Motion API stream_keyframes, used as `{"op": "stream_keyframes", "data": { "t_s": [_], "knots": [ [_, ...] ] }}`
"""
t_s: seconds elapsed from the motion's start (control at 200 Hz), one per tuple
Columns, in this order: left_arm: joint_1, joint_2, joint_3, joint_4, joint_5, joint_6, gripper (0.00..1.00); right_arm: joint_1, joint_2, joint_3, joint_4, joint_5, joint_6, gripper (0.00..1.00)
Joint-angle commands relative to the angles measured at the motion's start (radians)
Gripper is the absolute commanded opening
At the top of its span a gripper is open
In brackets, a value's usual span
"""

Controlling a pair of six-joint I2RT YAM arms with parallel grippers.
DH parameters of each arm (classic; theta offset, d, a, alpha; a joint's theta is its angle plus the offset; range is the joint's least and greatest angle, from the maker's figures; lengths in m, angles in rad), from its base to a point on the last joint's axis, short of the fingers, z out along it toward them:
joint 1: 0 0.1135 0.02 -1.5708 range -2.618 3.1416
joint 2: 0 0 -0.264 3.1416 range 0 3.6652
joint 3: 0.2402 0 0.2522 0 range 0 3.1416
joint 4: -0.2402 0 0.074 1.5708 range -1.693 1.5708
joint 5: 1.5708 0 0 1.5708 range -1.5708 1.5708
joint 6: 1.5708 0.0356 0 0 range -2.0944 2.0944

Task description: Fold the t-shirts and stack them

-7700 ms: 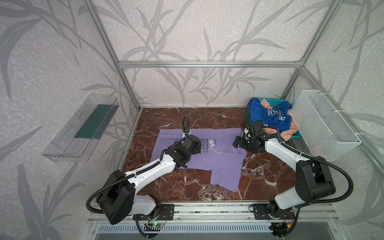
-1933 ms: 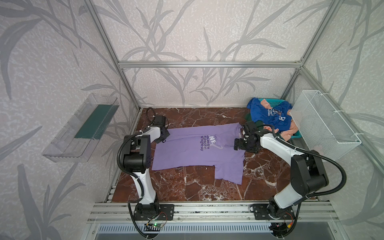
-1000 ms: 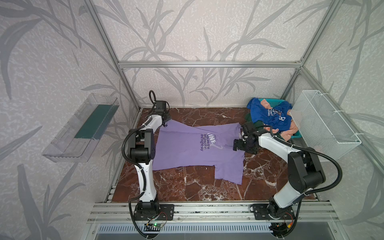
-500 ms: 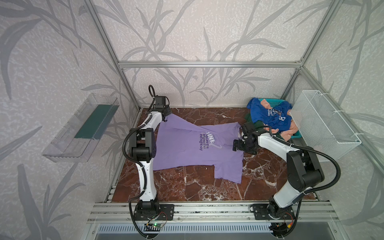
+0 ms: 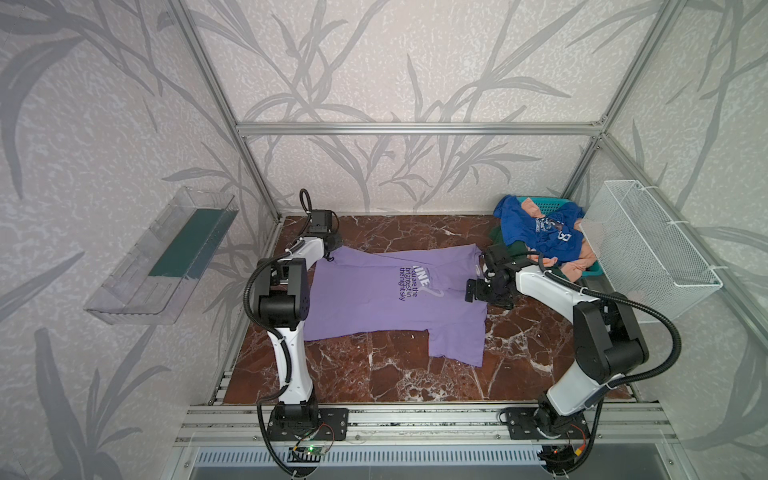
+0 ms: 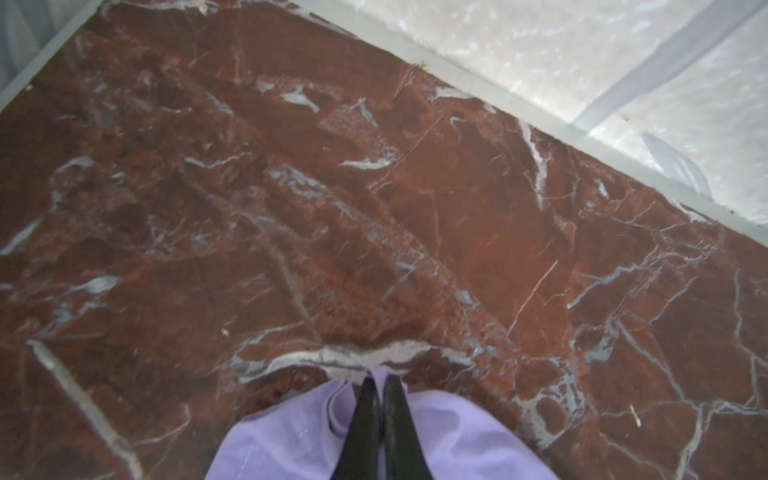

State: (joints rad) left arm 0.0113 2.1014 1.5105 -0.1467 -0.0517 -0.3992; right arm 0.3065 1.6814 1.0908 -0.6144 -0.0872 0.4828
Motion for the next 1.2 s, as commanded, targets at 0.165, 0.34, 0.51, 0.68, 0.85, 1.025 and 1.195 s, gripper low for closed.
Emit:
{"op": "stream_keyframes", "data": {
  "t_s": [0.165, 0.34, 0.51, 0.68, 0.85, 1.025, 1.195],
  "knots": [
    [0.004, -0.163, -0.194, 0.175, -0.042, 0.018, 0.0, -0.002, 0.003, 0.009, -0.023, 0.007, 0.007, 0.99],
    [0.004, -0.234, -0.293, 0.234, -0.026, -0.007, 0.0, -0.003, 0.004, 0.01, -0.024, 0.007, 0.009, 0.99],
    [0.002, -0.29, -0.39, 0.255, -0.041, -0.04, 0.0, -0.003, 0.003, 0.006, -0.027, 0.005, 0.009, 0.99],
    [0.002, -0.328, -0.489, 0.298, -0.111, -0.133, 0.0, -0.006, 0.011, 0.003, -0.018, -0.002, 0.011, 0.99],
    [0.001, -0.353, -0.528, 0.247, -0.131, -0.23, 0.0, -0.01, 0.014, 0.004, -0.019, -0.007, 0.007, 0.99],
    [0.0, -0.397, -0.6, 0.26, -0.187, -0.296, 0.3, -0.024, 0.008, 0.0, -0.007, -0.027, 0.004, 0.99],
    [0.0, -0.515, -0.668, 0.275, -0.298, -0.307, 0.37, -0.03, 0.009, 0.001, -0.013, -0.031, 0.0, 0.99]
  ]
}}
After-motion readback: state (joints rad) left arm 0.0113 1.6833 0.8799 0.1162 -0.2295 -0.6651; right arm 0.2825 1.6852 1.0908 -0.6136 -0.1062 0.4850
